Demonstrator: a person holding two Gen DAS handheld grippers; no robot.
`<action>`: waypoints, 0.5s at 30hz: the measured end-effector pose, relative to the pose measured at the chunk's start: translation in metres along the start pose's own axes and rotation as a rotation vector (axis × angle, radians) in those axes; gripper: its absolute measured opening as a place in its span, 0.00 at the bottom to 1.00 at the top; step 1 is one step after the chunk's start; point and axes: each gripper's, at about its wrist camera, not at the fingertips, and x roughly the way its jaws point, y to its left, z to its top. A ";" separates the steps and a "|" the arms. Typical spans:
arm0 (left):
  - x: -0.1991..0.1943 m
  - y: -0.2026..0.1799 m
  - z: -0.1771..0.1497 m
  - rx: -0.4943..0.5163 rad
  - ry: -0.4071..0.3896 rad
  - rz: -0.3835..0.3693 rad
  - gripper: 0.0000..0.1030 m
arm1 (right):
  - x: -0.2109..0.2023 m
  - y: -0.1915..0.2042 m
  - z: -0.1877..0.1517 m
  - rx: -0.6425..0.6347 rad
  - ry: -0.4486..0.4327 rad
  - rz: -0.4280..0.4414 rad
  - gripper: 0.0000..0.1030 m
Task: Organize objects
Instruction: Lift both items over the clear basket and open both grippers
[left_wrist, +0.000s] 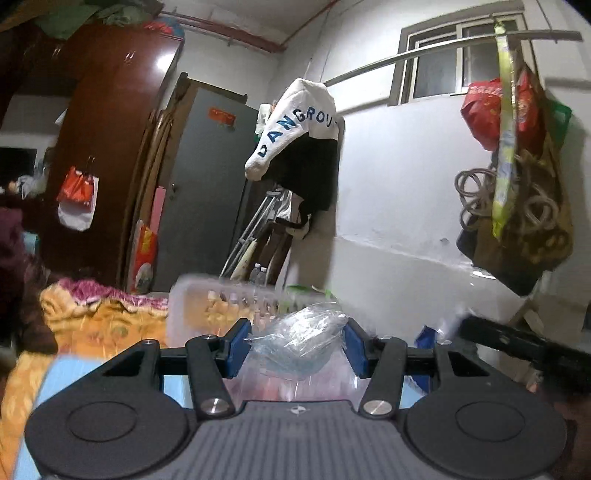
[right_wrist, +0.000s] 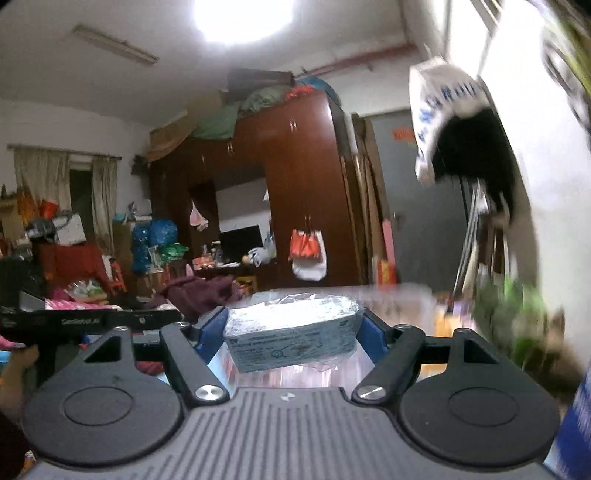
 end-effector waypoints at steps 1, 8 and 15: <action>0.016 -0.004 0.015 0.011 0.018 0.018 0.55 | 0.018 0.002 0.016 -0.035 0.012 -0.016 0.75; 0.090 0.004 0.022 -0.017 0.162 0.122 0.81 | 0.127 -0.022 0.034 -0.078 0.241 -0.122 0.78; 0.053 -0.006 0.010 0.038 0.117 0.105 0.88 | 0.089 -0.028 0.025 -0.023 0.220 -0.114 1.00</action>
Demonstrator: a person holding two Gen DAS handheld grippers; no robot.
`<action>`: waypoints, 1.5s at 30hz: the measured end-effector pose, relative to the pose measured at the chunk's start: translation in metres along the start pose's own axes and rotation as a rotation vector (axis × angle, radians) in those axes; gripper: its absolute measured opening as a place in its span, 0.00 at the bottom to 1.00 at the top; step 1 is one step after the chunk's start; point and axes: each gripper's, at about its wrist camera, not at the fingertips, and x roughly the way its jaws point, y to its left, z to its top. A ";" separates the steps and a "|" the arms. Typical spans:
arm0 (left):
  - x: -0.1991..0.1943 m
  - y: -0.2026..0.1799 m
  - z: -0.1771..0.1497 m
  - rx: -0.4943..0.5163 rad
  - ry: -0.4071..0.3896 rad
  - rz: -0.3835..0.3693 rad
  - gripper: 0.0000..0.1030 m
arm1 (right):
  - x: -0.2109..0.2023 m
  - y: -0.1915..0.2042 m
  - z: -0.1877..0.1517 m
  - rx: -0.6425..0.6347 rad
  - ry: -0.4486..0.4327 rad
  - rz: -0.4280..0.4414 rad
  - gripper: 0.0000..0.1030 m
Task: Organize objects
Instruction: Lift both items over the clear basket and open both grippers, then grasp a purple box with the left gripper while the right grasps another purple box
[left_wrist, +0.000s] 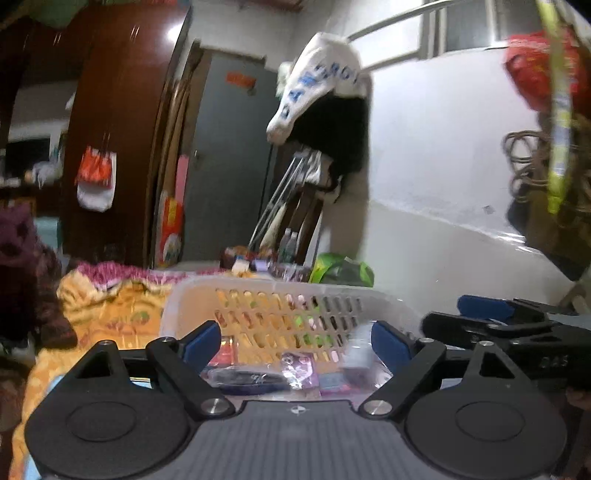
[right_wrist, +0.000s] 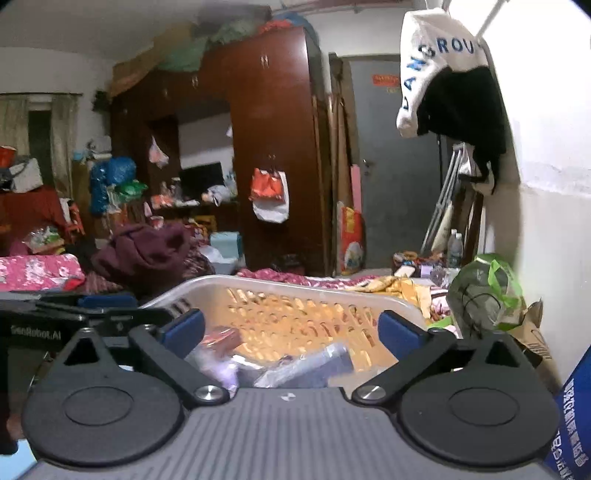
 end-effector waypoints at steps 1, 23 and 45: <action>-0.015 -0.003 -0.009 0.016 -0.023 -0.015 0.88 | -0.018 0.003 -0.008 -0.014 -0.025 0.012 1.00; -0.014 0.036 -0.107 -0.009 0.240 0.155 0.85 | 0.013 0.018 -0.118 -0.044 0.338 0.082 0.55; -0.004 0.023 -0.111 0.000 0.285 0.118 0.85 | -0.008 0.034 -0.107 -0.038 0.192 0.069 0.46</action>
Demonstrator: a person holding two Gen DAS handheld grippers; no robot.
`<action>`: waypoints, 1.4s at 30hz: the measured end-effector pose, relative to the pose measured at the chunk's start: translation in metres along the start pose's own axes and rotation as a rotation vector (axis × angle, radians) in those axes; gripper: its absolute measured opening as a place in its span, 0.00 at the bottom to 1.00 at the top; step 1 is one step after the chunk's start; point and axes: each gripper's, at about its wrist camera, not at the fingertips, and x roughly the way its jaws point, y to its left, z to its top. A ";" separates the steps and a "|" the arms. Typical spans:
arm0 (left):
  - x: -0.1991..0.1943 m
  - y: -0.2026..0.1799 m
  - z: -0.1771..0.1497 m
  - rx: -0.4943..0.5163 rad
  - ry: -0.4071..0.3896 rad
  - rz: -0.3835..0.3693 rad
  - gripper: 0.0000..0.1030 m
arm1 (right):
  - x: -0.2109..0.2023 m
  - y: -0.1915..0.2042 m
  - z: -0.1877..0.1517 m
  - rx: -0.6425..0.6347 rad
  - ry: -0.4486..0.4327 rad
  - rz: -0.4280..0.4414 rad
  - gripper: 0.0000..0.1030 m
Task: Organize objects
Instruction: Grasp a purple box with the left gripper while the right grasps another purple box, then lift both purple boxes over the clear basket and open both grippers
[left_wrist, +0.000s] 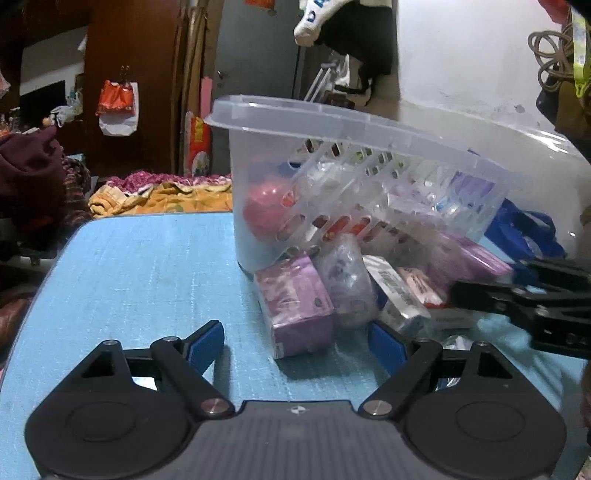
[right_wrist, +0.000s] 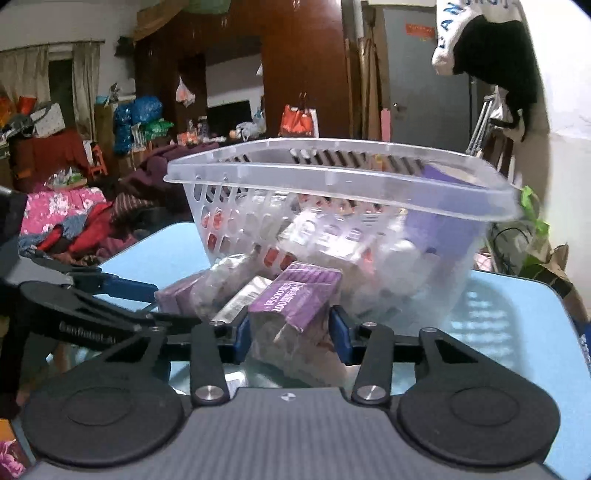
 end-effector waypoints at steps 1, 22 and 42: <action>0.000 0.000 0.000 -0.003 -0.007 0.008 0.85 | -0.005 -0.003 -0.002 0.010 -0.013 -0.001 0.45; -0.056 0.001 -0.017 0.008 -0.228 -0.051 0.42 | -0.029 -0.009 -0.020 0.033 -0.087 0.017 0.40; -0.026 -0.041 0.106 0.011 -0.302 -0.068 0.76 | -0.012 -0.008 0.104 -0.128 -0.238 -0.147 0.98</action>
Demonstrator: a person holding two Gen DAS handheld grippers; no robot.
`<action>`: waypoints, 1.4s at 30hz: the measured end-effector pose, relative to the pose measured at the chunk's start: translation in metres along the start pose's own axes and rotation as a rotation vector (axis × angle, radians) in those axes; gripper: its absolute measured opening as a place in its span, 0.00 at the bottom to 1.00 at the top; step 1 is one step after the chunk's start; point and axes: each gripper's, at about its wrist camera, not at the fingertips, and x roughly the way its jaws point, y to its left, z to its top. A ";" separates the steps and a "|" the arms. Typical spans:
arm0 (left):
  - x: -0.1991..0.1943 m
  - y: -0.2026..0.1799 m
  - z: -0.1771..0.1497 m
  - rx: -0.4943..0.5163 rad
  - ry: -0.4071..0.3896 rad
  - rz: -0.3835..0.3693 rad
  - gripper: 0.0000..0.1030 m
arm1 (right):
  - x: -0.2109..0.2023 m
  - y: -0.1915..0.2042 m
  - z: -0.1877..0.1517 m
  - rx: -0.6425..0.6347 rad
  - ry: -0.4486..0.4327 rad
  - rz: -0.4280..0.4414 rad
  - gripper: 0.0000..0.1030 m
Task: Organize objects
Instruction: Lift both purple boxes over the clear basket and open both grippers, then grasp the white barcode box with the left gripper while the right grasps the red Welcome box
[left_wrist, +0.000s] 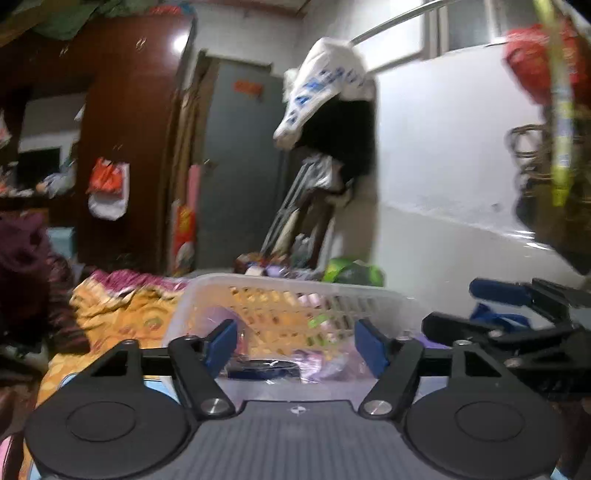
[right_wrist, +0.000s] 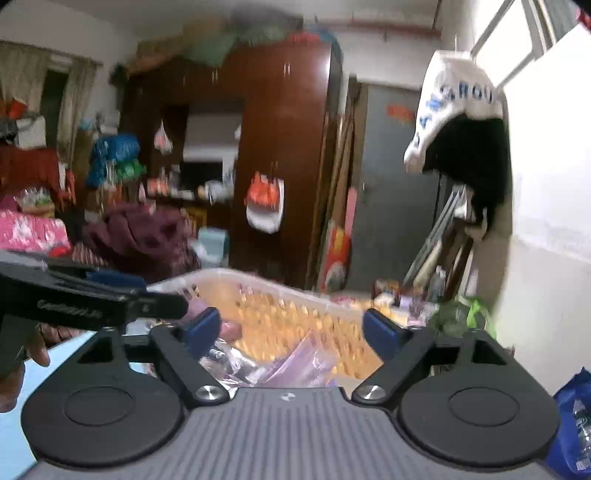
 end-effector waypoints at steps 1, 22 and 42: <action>-0.009 -0.002 -0.004 0.015 -0.015 -0.006 0.82 | -0.012 -0.002 -0.003 0.024 -0.024 0.009 1.00; -0.036 -0.047 -0.136 0.215 0.269 0.011 0.43 | 0.000 -0.011 -0.109 0.297 0.285 0.052 1.00; -0.060 0.018 -0.131 0.049 0.216 0.040 0.44 | 0.029 0.031 -0.115 0.099 0.406 0.089 0.82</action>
